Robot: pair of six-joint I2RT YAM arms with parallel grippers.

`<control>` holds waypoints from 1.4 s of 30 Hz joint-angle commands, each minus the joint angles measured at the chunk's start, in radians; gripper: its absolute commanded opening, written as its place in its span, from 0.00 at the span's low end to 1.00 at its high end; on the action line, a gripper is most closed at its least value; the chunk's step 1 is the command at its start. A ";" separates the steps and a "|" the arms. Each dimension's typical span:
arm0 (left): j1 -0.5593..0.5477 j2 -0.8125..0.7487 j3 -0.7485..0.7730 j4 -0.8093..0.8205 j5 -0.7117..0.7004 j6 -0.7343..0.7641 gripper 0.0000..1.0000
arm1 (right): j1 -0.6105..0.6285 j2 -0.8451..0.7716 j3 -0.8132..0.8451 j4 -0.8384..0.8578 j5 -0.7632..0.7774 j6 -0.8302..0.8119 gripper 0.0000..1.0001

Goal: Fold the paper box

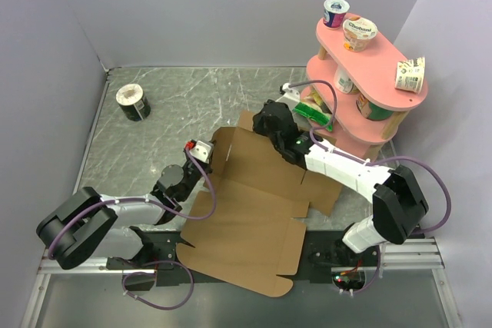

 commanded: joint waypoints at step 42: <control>0.002 -0.043 0.017 0.064 0.064 0.032 0.11 | -0.198 0.275 0.685 -0.619 -0.832 -0.673 0.94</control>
